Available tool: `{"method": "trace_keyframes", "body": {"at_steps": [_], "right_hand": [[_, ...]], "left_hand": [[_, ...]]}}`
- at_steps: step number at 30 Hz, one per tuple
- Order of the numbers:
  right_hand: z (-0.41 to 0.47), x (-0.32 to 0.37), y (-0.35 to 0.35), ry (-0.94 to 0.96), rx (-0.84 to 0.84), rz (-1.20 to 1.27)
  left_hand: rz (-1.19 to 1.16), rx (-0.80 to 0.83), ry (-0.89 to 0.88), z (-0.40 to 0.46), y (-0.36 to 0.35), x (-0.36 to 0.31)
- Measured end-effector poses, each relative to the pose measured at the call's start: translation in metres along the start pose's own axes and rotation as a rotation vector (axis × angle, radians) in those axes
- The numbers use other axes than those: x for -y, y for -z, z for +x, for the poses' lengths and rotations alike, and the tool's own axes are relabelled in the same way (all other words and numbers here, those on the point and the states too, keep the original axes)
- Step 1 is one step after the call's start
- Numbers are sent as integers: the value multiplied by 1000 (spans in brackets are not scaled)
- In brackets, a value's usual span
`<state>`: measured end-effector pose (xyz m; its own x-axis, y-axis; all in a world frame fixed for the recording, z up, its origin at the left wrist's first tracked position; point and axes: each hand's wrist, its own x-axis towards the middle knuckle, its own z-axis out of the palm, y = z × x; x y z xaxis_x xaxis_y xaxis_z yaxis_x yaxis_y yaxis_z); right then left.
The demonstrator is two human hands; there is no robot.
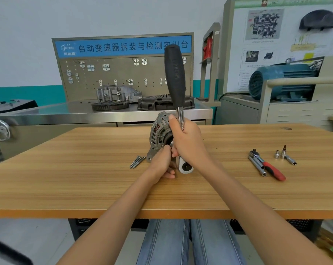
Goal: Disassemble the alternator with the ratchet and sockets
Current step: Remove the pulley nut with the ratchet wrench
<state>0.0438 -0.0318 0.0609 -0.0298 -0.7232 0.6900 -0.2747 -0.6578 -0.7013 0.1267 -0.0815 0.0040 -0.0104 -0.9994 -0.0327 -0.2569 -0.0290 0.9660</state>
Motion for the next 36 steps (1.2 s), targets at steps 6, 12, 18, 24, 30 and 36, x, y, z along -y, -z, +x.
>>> {"method": "trace_keyframes", "body": {"at_steps": [6,12,18,24,30,36], "right_hand": [[-9,-5,2,-72,-144,113],[-16,-15,16,-387,-455,598],[-25,-25,12,-586,-727,979],[-30,-40,6,-795,-823,1220],[-23,-44,6,-797,-868,1013],[-15,-33,10,-650,-843,903]], "left_hand": [[35,-6,-60,1,0,4],[-264,69,36,0,-2,-1],[-672,134,149,-3,-13,-8],[-819,116,157,-11,-13,-10],[-1066,183,310,-14,-22,-21],[-1123,207,313,-20,-24,-22]]}}
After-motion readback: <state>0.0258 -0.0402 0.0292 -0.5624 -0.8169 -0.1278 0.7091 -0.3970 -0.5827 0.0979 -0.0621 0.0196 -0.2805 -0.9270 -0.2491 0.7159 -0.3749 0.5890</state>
